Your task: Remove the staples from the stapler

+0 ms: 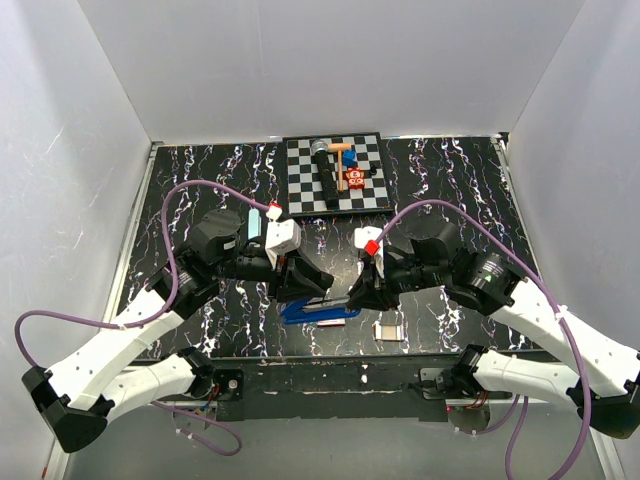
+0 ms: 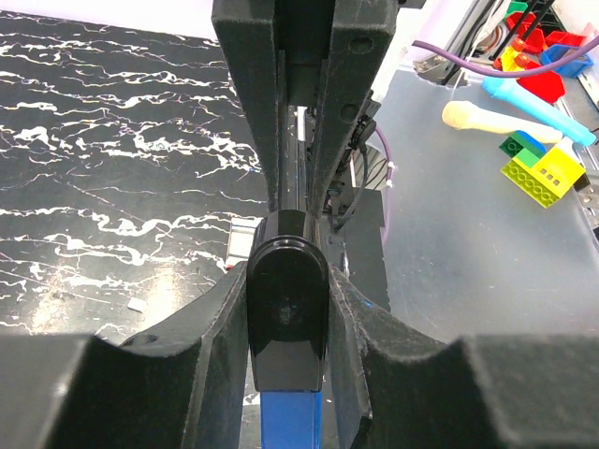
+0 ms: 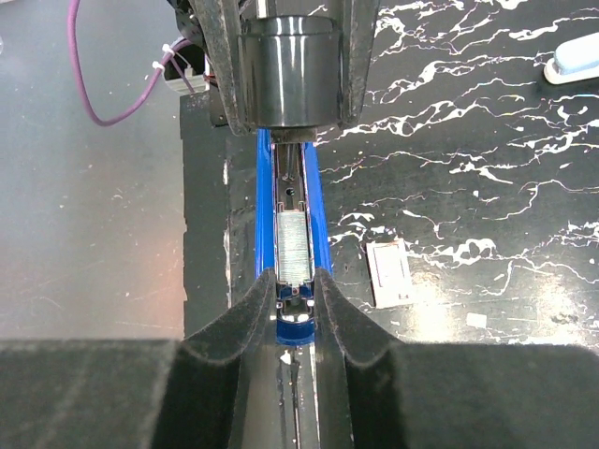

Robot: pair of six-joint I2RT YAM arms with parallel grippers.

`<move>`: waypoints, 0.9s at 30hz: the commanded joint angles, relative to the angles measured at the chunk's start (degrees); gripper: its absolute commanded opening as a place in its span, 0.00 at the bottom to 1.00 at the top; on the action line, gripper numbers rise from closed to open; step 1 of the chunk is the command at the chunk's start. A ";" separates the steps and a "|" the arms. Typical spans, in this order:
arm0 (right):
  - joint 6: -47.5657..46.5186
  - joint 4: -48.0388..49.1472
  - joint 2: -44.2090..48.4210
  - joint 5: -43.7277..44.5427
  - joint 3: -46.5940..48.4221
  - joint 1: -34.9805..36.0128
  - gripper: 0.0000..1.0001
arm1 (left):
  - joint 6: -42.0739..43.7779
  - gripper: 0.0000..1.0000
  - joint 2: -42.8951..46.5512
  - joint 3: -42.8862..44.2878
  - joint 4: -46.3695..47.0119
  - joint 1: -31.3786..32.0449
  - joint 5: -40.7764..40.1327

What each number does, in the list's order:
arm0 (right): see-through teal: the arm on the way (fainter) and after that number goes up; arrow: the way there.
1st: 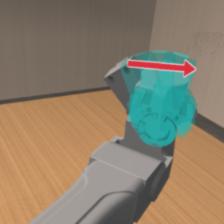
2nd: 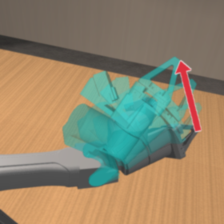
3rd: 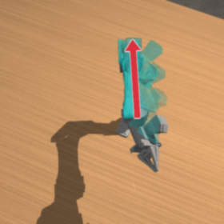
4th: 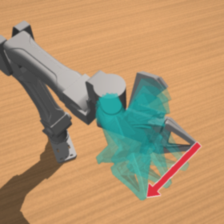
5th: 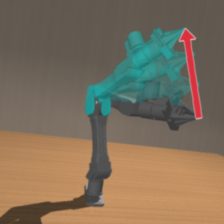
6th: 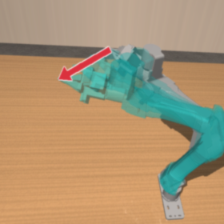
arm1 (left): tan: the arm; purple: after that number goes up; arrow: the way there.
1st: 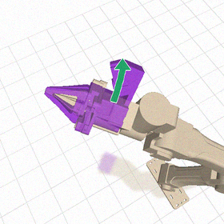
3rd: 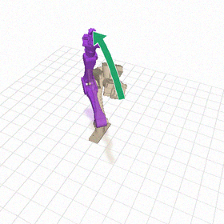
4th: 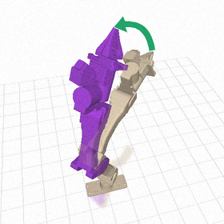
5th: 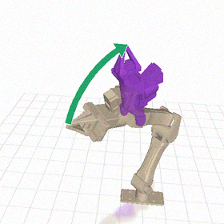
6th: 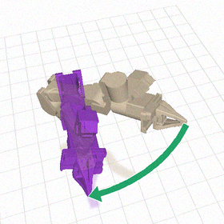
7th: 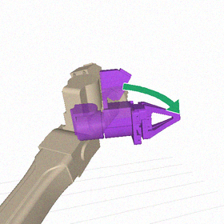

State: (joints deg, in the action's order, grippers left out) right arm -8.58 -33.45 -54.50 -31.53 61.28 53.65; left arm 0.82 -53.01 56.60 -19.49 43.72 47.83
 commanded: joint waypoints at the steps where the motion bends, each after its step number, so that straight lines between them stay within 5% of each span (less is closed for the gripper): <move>1: 2.07 2.07 -0.69 -0.73 1.83 0.58 0.01 | -0.12 0.00 1.42 0.88 6.39 0.04 -1.16; 5: 2.51 2.95 -0.87 -0.03 3.06 0.58 0.04 | -0.03 0.00 1.60 0.44 6.65 0.04 -1.95; 9: 2.69 2.25 -0.52 1.47 4.03 0.58 0.26 | 0.32 0.00 0.90 0.53 5.95 0.04 -2.04; 14: 2.52 1.64 0.88 3.66 4.73 0.58 0.38 | 0.50 0.00 0.46 0.71 5.60 0.04 -2.39; 27: 1.46 0.14 3.52 11.40 10.70 0.58 0.48 | 0.24 0.00 -0.69 0.79 5.07 0.05 -5.20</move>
State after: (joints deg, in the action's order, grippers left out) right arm -7.31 -34.46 -52.31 -23.66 68.62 53.93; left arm 1.06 -54.26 56.60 -17.72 43.72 44.23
